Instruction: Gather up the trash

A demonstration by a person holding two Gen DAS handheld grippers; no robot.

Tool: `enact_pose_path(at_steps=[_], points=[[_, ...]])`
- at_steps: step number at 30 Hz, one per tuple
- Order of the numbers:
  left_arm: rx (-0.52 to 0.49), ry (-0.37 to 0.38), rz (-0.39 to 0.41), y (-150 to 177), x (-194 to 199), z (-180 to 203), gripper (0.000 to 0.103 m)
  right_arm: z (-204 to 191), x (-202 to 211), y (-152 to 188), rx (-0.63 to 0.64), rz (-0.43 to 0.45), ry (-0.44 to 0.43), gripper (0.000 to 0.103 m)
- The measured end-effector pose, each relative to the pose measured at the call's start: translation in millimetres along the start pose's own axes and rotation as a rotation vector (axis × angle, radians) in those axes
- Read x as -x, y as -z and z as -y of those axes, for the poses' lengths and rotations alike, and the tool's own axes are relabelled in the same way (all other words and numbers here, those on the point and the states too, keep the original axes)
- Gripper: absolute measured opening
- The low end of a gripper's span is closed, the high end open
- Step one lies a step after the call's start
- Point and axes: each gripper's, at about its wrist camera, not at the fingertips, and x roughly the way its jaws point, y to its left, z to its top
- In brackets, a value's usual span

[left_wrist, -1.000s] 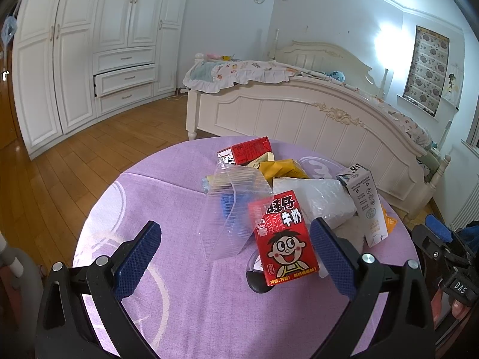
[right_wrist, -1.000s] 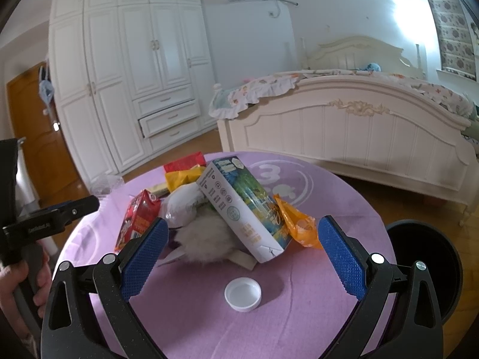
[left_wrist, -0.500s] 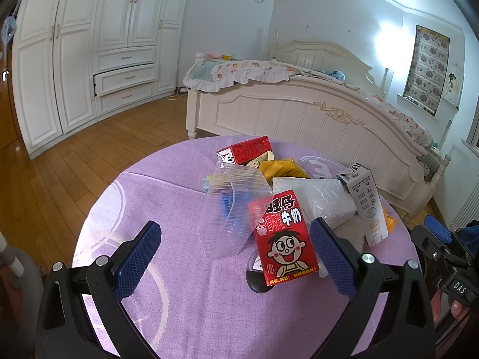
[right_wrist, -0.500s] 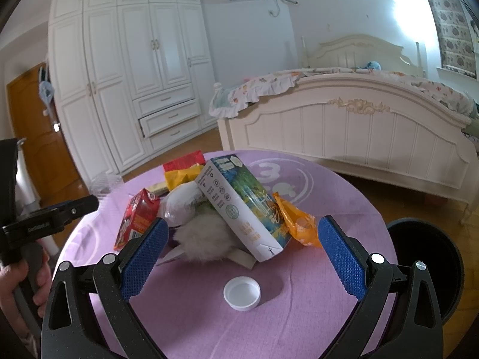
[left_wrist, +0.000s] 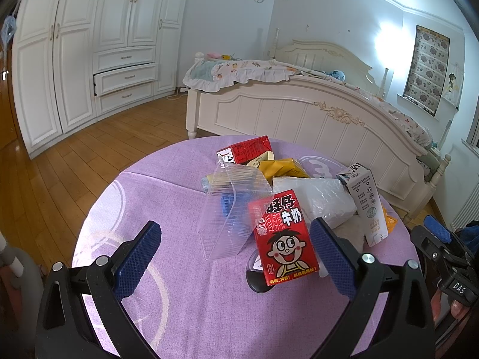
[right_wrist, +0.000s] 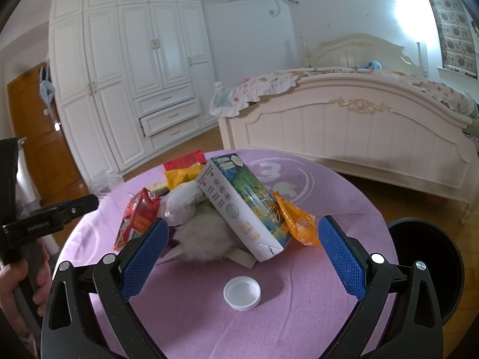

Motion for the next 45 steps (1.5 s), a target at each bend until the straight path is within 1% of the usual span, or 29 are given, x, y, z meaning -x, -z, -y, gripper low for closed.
enact_pose_path(at_steps=[3, 5, 7, 9, 11, 12, 13, 14, 15, 16, 17, 19, 20, 22, 23, 25, 26, 27, 28, 29, 30, 31, 33, 34, 35, 36, 39, 42, 45], points=[[0.014, 0.014, 0.002, 2.3, -1.8, -0.8, 0.098, 1.6, -1.3, 0.1, -0.005, -0.006, -0.011, 0.099], [0.024, 0.033, -0.01, 3.8, -3.8, -3.2, 0.098, 5.0, -6.4, -1.8, -0.017, -0.033, -0.025, 0.099], [0.068, 0.076, -0.03, 2.9, -5.2, -12.0, 0.098, 10.8, -16.3, -2.7, -0.036, -0.095, -0.054, 0.099], [0.124, 0.136, -0.045, 2.0, -8.1, -25.7, 0.098, 17.5, -20.9, -4.3, -0.058, -0.122, -0.083, 0.099], [0.13, 0.165, -0.039, 0.5, -8.7, -34.1, 0.098, 25.3, -25.3, -9.2, -0.069, -0.144, -0.125, 0.099], [0.136, 0.193, -0.043, -1.4, -8.8, -38.3, 0.098, 28.1, -27.0, -12.0, -0.067, -0.15, -0.141, 0.099], [0.131, 0.225, -0.036, -4.0, -9.3, -41.1, 0.098, 30.7, -29.7, -16.0, -0.059, -0.158, -0.17, 0.099], [0.115, 0.238, -0.029, -5.3, -9.9, -41.3, 0.098, 32.2, -32.2, -20.3, -0.051, -0.163, -0.191, 0.099], [0.098, 0.267, -0.029, -8.5, -10.9, -40.6, 0.098, 33.2, -33.5, -24.9, -0.041, -0.162, -0.211, 0.099], [0.076, 0.282, -0.02, -10.8, -11.8, -38.6, 0.098, 32.3, -35.9, -31.2, -0.016, -0.157, -0.248, 0.099], [0.065, 0.299, -0.032, -13.3, -13.4, -37.3, 0.098, 32.1, -38.5, -36.6, 0.007, -0.157, -0.273, 0.098], [0.052, 0.338, -0.086, -17.1, -21.0, -38.0, 0.098, 27.5, -47.4, -45.9, 0.073, -0.173, -0.294, 0.098], [0.042, 0.369, -0.094, -19.4, -23.2, -36.4, 0.098, 24.7, -51.5, -49.7, 0.101, -0.184, -0.308, 0.098], [0.031, 0.355, -0.143, -20.9, -31.5, -38.5, 0.098, 19.2, -65.2, -55.3, 0.166, -0.209, -0.319, 0.098], [0.031, 0.358, -0.163, -21.4, -33.7, -38.4, 0.098, 16.8, -69.8, -56.8, 0.188, -0.225, -0.324, 0.093], [0.044, 0.363, -0.191, -22.0, -38.6, -40.9, 0.097, 12.1, -80.7, -60.2, 0.227, -0.252, -0.335, 0.089], [0.045, 0.363, -0.197, -21.3, -40.7, -42.0, 0.095, 10.5, -83.9, -62.0, 0.245, -0.253, -0.336, 0.089], [0.048, 0.366, -0.199, -21.2, -39.5, -41.8, 0.087, 8.6, -89.1, -64.1, 0.266, -0.252, -0.334, 0.089], [0.048, 0.359, -0.208, -21.2, -41.7, -42.0, 0.081, 8.9, -97.1, -66.3, 0.287, -0.259, -0.33, 0.089], [0.049, 0.351, -0.22, -21.4, -45.9, -41.9, 0.069, 10.1, -105.6, -69.3, 0.295, -0.274, -0.33, 0.089], [0.056, 0.351, -0.24, -21.4, -50.2, -42.5, 0.061, 10.8, -112.5, -70.9, 0.297, -0.296, -0.339, 0.089], [0.056, 0.347, -0.257, -21.1, -57.7, -43.3, 0.058, 10.4, -123.0, -72.5, 0.295, -0.331, -0.365, 0.089], [0.062, 0.35, -0.273, -19.9, -60.9, -42.3, 0.044, 12.3, -132.2, -72.0, 0.297, -0.372, -0.399, 0.073], [0.065, 0.349, -0.277, -19.9, -60.5, -41.8, 0.04, 11.9, -135.2, -71.7, 0.297, -0.392, -0.418, 0.063], [0.07, 0.352, -0.273, -20.0, -58.9, -42.2, 0.035, 12.1, -134.8, -72.2, 0.297, -0.392, -0.423, 0.061], [0.074, 0.353, -0.262, -19.5, -59.1, -42.7, 0.026, 11.3, -132.7, -71.8, 0.294, -0.386, -0.428, 0.06], [0.098, 0.357, -0.226, -23.2, -51.8, -46.8, 0.021, 11.0, -116.5, -74.7, 0.25, -0.335, -0.455, 0.059], [0.109, 0.368, -0.188, -30.2, -41.5, -48.7, 0.02, 9.3, -100.8, -80.6, 0.216, -0.276, -0.468, 0.058], [0.102, 0.383, -0.144, -41.8, -22.7, -45.6, 0.019, 10.1, -75.8, -93.3, 0.141, -0.191, -0.505, 0.058]])
